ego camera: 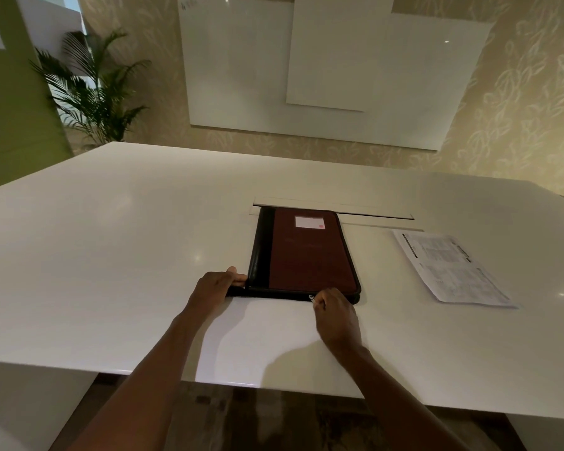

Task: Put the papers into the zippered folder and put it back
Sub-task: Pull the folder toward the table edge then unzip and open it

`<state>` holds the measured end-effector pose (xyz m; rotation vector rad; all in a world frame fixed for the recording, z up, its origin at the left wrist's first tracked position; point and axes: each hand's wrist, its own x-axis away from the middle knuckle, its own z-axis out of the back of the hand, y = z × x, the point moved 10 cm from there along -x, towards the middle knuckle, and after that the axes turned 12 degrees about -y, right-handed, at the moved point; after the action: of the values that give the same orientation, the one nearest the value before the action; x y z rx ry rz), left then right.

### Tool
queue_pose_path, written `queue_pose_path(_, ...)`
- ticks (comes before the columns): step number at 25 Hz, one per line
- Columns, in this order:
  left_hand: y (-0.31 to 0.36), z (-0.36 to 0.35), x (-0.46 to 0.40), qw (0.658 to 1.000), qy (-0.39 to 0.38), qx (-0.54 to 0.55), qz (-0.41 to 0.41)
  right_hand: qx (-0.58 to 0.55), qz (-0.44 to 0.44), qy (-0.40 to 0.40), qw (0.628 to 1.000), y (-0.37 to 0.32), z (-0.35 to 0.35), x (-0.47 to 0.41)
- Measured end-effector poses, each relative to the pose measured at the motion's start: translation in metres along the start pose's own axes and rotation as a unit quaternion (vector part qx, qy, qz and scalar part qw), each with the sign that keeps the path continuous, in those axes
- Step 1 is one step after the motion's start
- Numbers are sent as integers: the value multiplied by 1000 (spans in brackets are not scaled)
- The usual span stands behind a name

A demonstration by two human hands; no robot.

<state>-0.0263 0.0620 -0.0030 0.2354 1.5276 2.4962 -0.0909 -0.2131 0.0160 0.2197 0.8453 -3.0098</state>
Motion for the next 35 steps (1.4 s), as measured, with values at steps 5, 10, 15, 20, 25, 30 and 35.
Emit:
queue_pose_path(5, -2, -1, -1, 1000, 3, 23, 1, 22, 18, -12, 1000, -26, -15, -3)
queue_pose_path(10, -1, -4, 1, 999, -5, 51, -1, 20, 39, -46, 998, -62, -40, -9)
queue_pose_path(15, -2, -3, 1, 998, -10, 59, 1, 18, 76, -67, 995, -102, -64, -13)
queue_pose_path(20, -8, -5, -4, 996, -13, 89, 1, 28, 108, -70, 991, -130, -81, -16)
queue_pose_path(25, -14, -6, -7, 993, -8, 119, -3, 11, 116, -56, 992, -139, -85, -18)
queue_pose_path(30, -19, -4, -9, 993, 1, 114, 7, -21, 117, -81, 990, -136, -86, -21)
queue_pose_path(35, -6, 1, -6, 999, 33, 20, -11, -33, 149, -84, 985, -132, -77, -17)
